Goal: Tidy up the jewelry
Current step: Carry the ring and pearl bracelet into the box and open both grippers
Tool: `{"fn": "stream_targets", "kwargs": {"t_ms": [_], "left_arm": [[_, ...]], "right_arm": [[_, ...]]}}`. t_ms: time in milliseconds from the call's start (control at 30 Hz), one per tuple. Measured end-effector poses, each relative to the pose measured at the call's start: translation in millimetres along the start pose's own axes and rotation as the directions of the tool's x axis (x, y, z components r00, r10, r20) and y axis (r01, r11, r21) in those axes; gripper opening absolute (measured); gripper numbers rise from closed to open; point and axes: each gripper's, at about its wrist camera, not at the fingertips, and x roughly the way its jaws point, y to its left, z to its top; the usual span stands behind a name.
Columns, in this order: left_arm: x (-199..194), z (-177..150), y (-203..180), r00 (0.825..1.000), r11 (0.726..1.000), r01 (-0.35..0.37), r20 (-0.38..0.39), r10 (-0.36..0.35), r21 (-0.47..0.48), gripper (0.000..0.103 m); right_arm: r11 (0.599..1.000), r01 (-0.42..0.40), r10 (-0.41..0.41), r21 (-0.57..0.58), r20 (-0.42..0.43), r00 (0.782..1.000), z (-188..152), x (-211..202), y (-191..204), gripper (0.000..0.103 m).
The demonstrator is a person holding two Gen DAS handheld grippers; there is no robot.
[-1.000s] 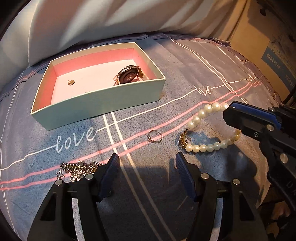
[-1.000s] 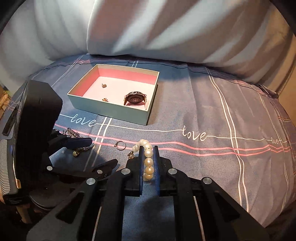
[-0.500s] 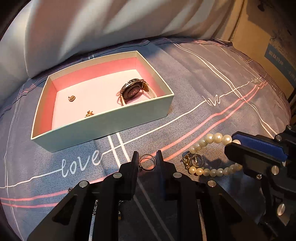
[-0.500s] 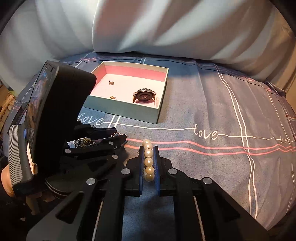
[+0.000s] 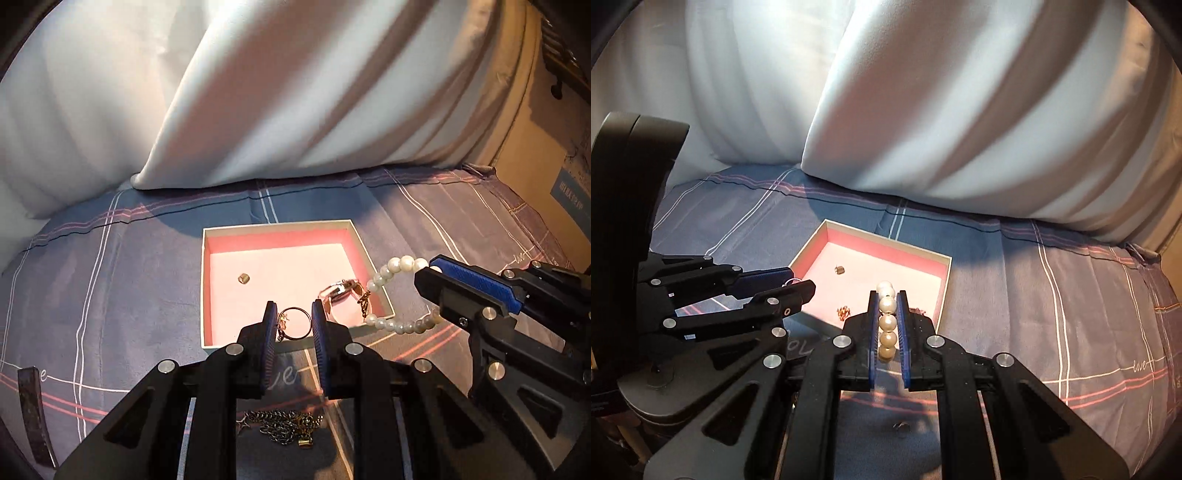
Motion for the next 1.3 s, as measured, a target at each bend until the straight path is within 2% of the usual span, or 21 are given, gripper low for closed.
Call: {"fn": "stream_targets", "kwargs": {"t_ms": [167,267,400,567,700,733,767,800,867,1067,1300], "left_arm": [[0,34,16,0.999,0.999,-0.015,0.033,0.016,-0.039,0.019],[5,47,23,0.999,0.998,-0.018,0.035,0.021,-0.063,0.019],[31,56,34,1.000,0.995,-0.024,-0.011,0.023,-0.092,0.019],[69,51,45,0.996,0.992,-0.043,-0.082,0.034,-0.121,0.019],[83,41,49,0.993,0.988,-0.044,-0.115,0.027,-0.147,0.021],[84,39,50,0.992,0.988,-0.045,-0.119,0.027,-0.147,0.036],[84,37,50,0.992,0.987,-0.073,-0.117,0.057,-0.144,0.045],[82,35,52,0.991,0.986,-0.087,-0.111,0.072,-0.141,0.049],[77,31,55,0.992,0.986,-0.080,-0.109,0.065,-0.145,0.057],[49,-3,51,0.993,0.992,-0.065,-0.103,0.054,-0.108,0.060],[38,-78,43,0.980,0.997,-0.043,-0.195,0.028,-0.070,0.060]], "right_arm": [[1.000,0.001,0.000,-0.009,0.006,1.000,32,13,3,0.010],[1.000,-0.001,0.001,-0.007,-0.022,1.000,44,29,4,0.010],[1.000,0.000,0.001,0.012,-0.080,0.997,48,60,-1,0.010],[1.000,-0.002,0.005,0.018,-0.144,0.989,41,91,-1,0.010],[1.000,0.006,-0.002,0.018,-0.189,0.982,31,108,-1,0.012],[1.000,0.013,-0.009,0.017,-0.198,0.980,29,109,-1,0.021],[0.999,0.033,-0.030,0.016,-0.193,0.981,26,109,-3,0.027],[0.999,0.035,-0.031,0.022,-0.187,0.982,24,107,-5,0.030],[0.999,0.031,-0.023,0.038,-0.182,0.983,18,101,-10,0.044],[0.998,0.022,-0.012,0.062,-0.168,0.986,-16,67,-19,0.047],[0.997,0.014,0.006,0.080,-0.246,0.969,-86,44,-25,0.054]]}}
